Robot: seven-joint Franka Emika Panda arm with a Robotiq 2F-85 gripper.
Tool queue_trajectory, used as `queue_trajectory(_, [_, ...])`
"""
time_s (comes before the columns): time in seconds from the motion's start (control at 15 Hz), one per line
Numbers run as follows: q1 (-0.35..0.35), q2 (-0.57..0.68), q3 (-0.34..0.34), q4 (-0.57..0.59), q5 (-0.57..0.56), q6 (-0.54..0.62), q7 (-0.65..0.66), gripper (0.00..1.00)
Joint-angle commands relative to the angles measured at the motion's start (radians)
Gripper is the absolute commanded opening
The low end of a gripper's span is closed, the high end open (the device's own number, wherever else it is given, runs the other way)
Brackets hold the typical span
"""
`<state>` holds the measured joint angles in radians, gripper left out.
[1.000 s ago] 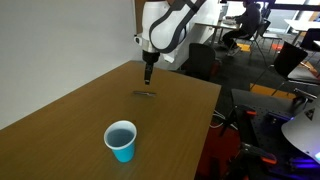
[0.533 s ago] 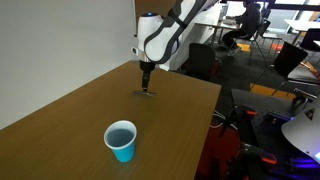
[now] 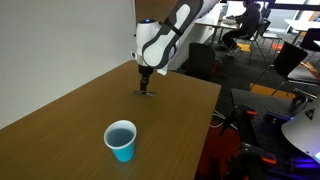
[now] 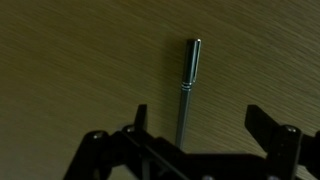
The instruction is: Put the pen in the cup
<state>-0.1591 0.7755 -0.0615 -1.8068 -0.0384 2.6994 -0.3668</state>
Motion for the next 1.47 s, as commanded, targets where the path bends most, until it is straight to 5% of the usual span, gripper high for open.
queue_trajectory(0.0, [-0.019, 0.034, 0.021, 0.054, -0.007, -0.027, 0.049, 0.94])
queue_trajectory(0.2, [-0.022, 0.051, 0.024, 0.074, -0.004, -0.037, 0.066, 0.83])
queue_trajectory(0.67, [-0.036, 0.094, 0.036, 0.119, 0.005, -0.059, 0.079, 0.8])
queue_trajectory(1.2, [-0.051, 0.12, 0.05, 0.156, 0.011, -0.073, 0.078, 0.11])
queue_trajectory(1.4, [-0.052, 0.116, 0.051, 0.158, 0.011, -0.075, 0.078, 0.0])
